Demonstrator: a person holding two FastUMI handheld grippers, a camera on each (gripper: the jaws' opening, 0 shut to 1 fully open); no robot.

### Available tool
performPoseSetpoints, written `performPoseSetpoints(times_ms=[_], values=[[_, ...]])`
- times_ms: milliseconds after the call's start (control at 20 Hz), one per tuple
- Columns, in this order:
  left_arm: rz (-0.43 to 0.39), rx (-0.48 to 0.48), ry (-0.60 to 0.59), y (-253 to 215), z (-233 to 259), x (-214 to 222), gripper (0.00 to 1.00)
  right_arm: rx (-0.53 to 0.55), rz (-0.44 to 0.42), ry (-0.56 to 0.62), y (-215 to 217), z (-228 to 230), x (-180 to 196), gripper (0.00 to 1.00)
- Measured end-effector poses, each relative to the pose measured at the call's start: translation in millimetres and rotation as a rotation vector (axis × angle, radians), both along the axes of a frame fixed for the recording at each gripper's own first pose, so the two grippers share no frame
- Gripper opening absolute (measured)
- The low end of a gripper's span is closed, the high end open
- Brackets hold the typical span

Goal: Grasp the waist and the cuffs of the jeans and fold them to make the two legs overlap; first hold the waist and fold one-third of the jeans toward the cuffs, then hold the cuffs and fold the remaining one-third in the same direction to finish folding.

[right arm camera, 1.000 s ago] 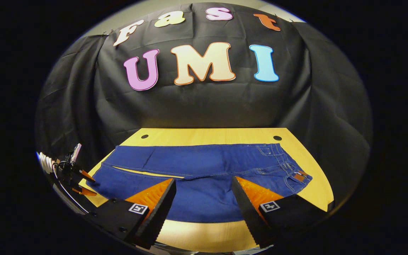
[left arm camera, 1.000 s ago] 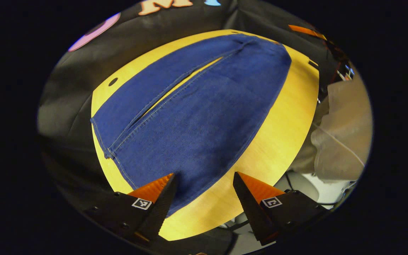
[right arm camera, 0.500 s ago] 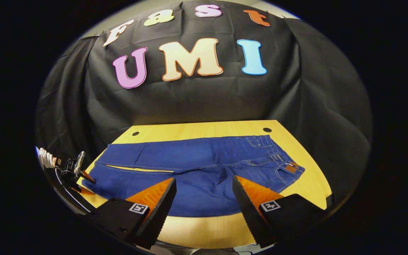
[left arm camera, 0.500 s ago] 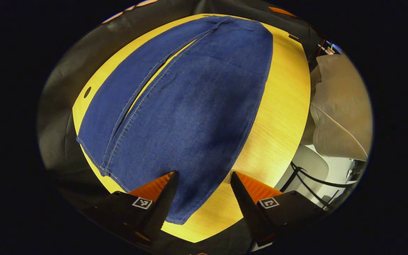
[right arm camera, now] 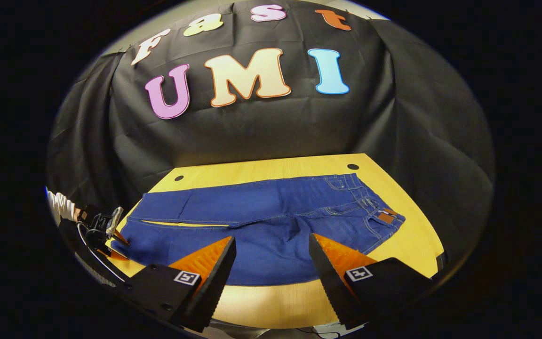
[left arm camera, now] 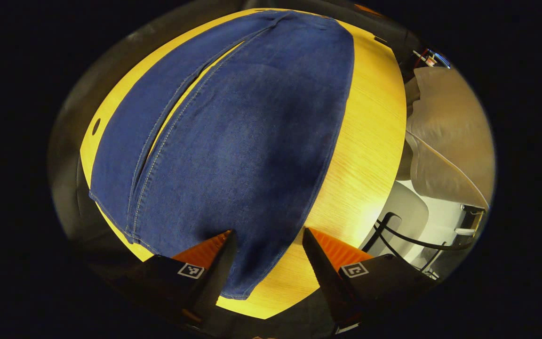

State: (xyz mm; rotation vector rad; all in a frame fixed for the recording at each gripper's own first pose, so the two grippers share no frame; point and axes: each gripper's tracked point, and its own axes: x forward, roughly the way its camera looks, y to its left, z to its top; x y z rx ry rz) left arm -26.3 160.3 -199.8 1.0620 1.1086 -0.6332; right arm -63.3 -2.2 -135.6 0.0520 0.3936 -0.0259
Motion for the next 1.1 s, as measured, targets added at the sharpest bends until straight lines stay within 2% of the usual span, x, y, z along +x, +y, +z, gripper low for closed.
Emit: performPoseSetpoints(times_ms=[100,250,350,400,450,500,600,750,950,1000,1100], values=[[0.033,0.017,0.006,0.2,3.5,0.4,0.87,0.009,0.002,0.005,-0.4,-0.5,3.7,0.97],[0.05,0.059,0.023,1.1,2.6,6.7,0.73,0.022,0.009,0.018,0.5,-3.9,5.4,0.96],[0.045,0.081,0.02,4.3,6.7,12.7,0.57,0.019,0.016,0.023,1.8,-4.9,5.9,0.94],[0.04,0.084,0.008,4.9,8.0,20.4,0.37,0.012,0.02,0.027,1.4,-6.0,5.4,0.98],[0.025,0.085,-0.006,6.3,9.1,26.8,0.31,0.002,0.027,0.031,1.4,-7.6,3.7,0.93],[0.005,0.082,-0.018,8.2,12.5,26.7,0.12,-0.011,0.036,0.039,0.5,-9.0,3.6,0.98],[-0.027,0.078,-0.037,6.3,10.2,25.9,0.0,-0.044,0.068,0.066,-3.0,-15.2,3.2,0.98],[0.001,0.065,-0.077,3.1,9.7,27.1,0.0,-0.104,0.151,0.126,-11.7,-20.8,3.3,0.99],[0.046,0.08,-0.095,5.8,8.8,28.1,0.0,-0.281,0.273,0.228,-46.3,-40.5,6.3,0.98],[0.061,0.088,-0.092,6.8,8.3,27.8,0.0,-0.33,0.306,0.255,-55.6,-44.2,8.2,0.94],[0.078,0.101,-0.089,5.8,8.3,28.1,0.0,-0.413,0.377,0.299,-73.0,-52.4,14.0,0.99]])
